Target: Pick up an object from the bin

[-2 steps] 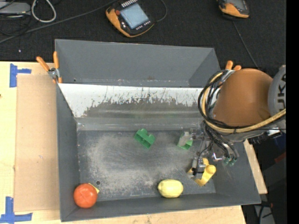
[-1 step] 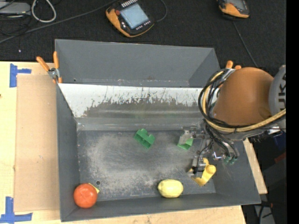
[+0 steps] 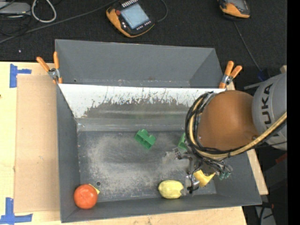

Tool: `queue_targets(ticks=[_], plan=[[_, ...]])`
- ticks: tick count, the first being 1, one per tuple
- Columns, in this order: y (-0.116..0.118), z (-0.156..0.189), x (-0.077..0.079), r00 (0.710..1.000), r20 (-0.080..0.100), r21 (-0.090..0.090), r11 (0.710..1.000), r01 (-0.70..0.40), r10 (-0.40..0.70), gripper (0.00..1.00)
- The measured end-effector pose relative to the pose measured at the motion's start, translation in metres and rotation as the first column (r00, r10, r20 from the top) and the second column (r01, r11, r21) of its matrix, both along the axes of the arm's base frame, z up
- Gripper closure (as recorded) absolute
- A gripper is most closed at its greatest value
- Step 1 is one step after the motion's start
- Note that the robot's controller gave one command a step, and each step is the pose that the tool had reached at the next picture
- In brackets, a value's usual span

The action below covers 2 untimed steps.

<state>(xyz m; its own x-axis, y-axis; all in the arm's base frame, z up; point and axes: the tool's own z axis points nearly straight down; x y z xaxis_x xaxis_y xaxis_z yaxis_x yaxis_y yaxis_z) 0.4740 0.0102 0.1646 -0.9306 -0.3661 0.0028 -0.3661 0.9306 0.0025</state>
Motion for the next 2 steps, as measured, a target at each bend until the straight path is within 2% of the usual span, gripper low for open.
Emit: queue_targets(ticks=[1,2], plan=[[0.0034,-0.0232,0.0005,0.999,0.001,-0.001,0.999,0.041,-0.041,0.0],[0.0036,-0.028,-0.0006,0.994,0.0,0.001,0.994,-0.113,0.113,0.0]])
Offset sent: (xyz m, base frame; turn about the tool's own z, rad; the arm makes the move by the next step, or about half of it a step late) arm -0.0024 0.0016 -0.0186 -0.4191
